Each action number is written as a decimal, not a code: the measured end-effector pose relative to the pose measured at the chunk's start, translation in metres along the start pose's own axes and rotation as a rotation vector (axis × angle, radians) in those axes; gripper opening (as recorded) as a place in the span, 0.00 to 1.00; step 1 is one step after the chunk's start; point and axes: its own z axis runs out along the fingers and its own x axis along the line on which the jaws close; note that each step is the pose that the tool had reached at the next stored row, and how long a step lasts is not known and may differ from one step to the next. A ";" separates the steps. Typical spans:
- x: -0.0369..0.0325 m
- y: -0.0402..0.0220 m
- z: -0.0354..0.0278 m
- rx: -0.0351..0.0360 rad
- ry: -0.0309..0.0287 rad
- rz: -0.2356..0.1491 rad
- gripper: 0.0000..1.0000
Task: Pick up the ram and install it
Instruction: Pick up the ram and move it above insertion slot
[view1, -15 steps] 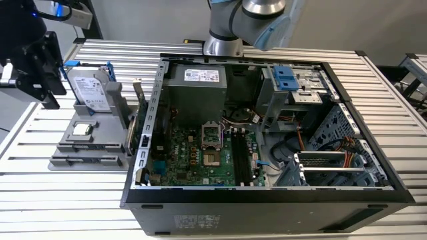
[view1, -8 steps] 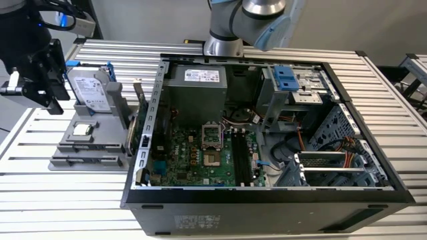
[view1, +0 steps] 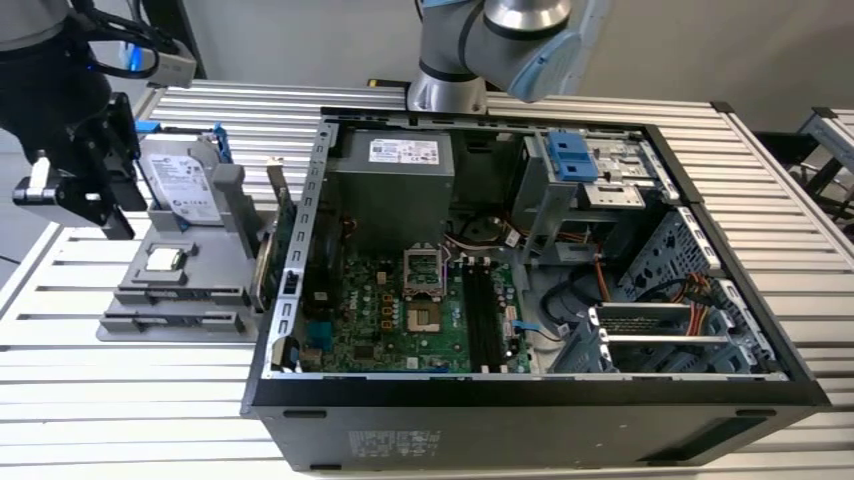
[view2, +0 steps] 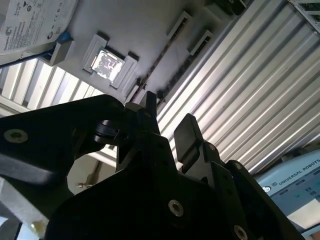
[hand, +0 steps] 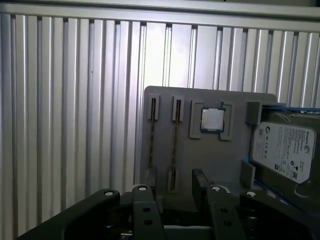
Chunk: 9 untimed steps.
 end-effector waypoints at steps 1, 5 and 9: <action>0.0000 0.0000 0.0019 0.0010 0.0005 0.000 1.00; 0.0001 -0.0001 0.0093 0.0018 0.0031 0.000 1.00; 0.0001 -0.0002 0.0140 0.0006 0.0074 0.002 1.00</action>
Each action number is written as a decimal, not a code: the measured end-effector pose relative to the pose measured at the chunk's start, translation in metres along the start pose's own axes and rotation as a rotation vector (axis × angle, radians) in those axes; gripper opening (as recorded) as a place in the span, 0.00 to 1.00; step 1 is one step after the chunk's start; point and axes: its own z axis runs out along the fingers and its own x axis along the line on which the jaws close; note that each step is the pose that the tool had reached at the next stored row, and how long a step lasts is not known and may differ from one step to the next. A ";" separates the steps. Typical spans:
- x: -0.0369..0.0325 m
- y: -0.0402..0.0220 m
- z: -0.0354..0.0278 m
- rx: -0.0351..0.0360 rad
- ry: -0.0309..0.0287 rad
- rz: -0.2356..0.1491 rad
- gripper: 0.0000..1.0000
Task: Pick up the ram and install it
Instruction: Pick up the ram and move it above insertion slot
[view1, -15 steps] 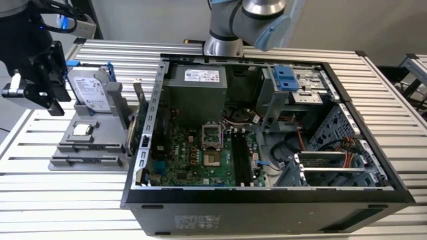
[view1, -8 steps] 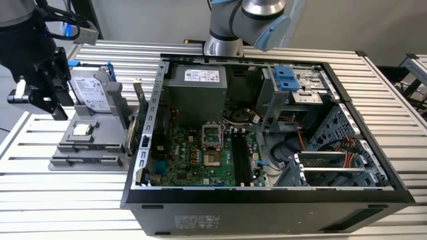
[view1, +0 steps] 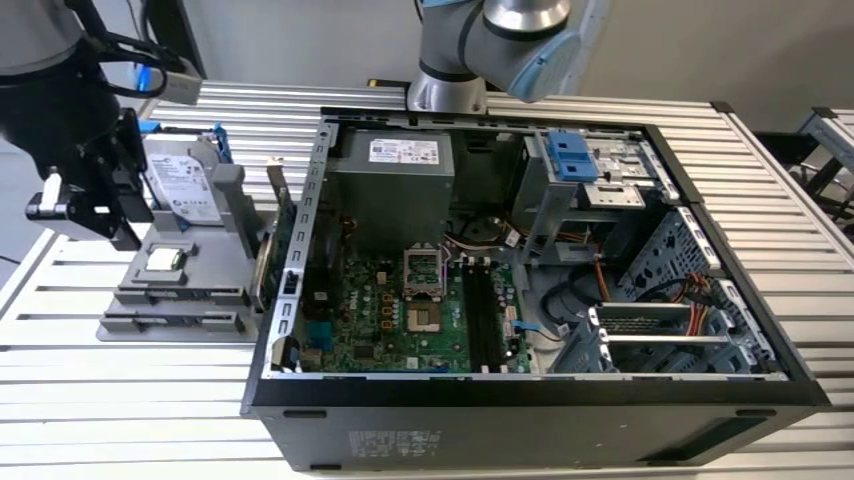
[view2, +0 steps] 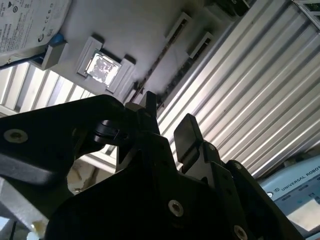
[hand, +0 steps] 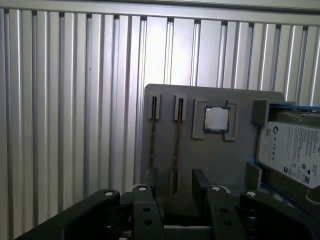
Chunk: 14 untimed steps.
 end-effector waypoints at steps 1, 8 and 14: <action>0.0000 0.0000 0.0011 -0.0004 0.0011 0.000 1.00; 0.0000 -0.0001 0.0137 -0.0006 0.0024 0.002 1.00; 0.0003 -0.0002 0.0233 -0.0032 0.0024 0.002 1.00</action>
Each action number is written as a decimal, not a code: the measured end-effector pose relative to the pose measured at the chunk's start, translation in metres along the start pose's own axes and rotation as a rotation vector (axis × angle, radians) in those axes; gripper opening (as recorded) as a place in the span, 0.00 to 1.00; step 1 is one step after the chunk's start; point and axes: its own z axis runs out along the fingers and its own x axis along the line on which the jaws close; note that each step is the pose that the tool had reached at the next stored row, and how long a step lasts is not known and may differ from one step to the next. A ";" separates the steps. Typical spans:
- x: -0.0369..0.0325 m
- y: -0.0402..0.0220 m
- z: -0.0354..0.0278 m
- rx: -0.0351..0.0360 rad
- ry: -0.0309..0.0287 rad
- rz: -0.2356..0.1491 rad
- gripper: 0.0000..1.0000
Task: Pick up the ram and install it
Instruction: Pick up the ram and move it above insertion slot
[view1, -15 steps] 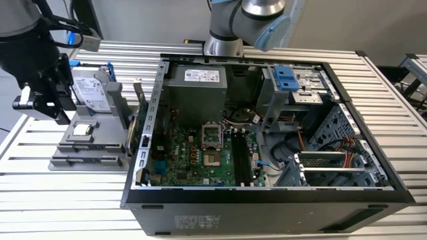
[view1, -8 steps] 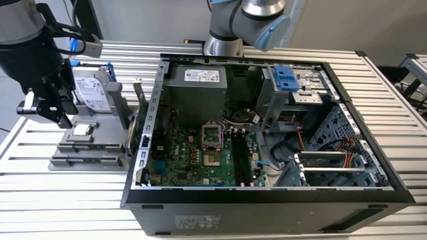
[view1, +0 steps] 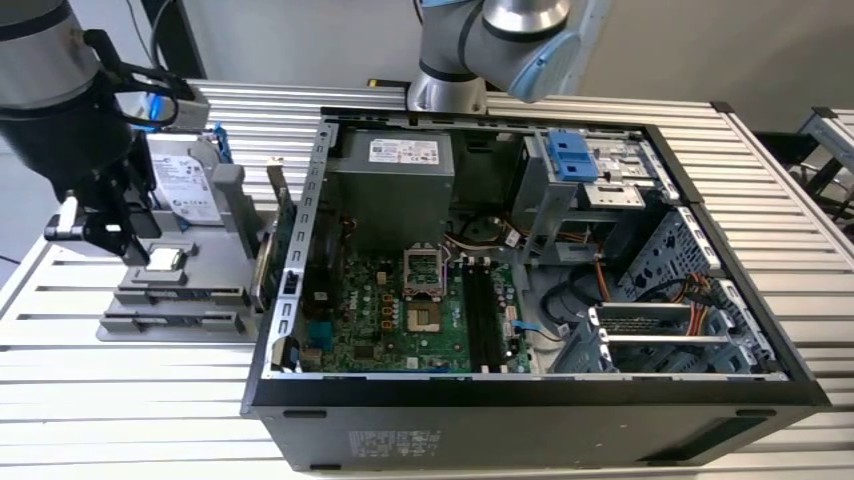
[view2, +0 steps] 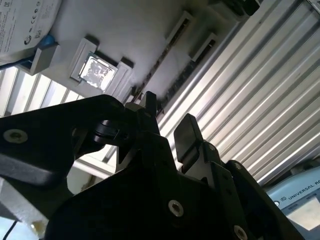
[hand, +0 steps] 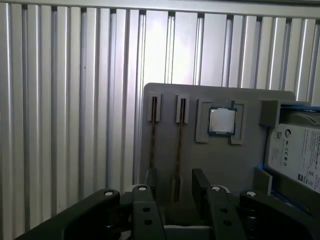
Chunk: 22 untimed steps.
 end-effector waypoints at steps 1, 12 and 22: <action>0.0005 -0.0001 0.0019 -0.0004 0.0000 0.000 1.00; 0.0161 0.0003 0.0219 -0.0005 -0.0001 0.003 1.00; 0.0214 0.0002 0.0401 -0.0005 -0.0002 0.008 1.00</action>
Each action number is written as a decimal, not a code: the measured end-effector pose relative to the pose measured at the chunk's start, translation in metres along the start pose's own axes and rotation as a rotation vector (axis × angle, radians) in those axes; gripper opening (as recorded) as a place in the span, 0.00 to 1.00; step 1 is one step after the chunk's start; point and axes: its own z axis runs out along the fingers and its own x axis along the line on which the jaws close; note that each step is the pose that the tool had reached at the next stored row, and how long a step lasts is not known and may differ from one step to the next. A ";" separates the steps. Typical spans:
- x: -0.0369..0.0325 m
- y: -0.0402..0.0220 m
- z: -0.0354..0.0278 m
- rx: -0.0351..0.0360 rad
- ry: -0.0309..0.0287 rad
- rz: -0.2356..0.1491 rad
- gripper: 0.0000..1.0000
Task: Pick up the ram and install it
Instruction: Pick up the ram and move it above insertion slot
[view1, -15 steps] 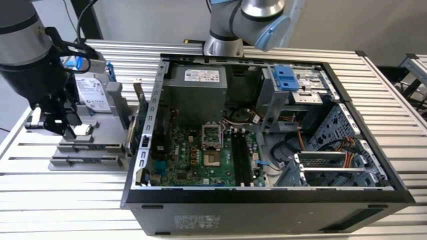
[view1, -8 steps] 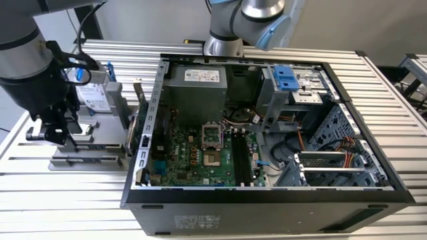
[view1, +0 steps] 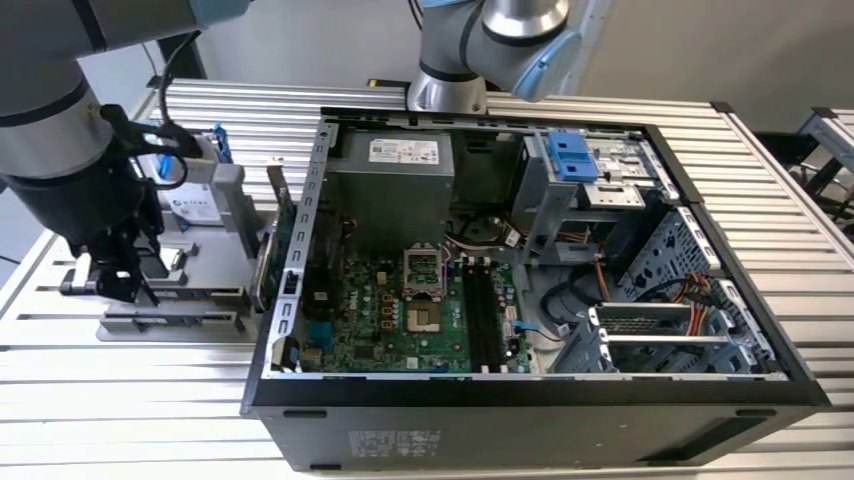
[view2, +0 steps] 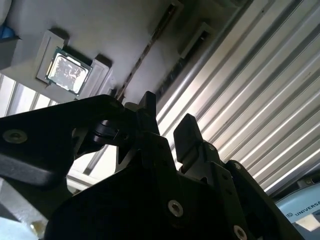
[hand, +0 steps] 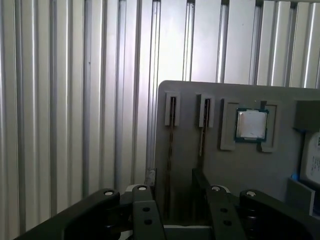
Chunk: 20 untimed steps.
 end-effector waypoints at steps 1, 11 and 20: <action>0.0000 0.0000 0.0017 -0.0001 0.0000 0.003 1.00; 0.0015 -0.0002 0.0175 -0.0015 -0.0031 0.013 1.00; 0.0026 -0.0004 0.0338 -0.0016 -0.0031 0.019 1.00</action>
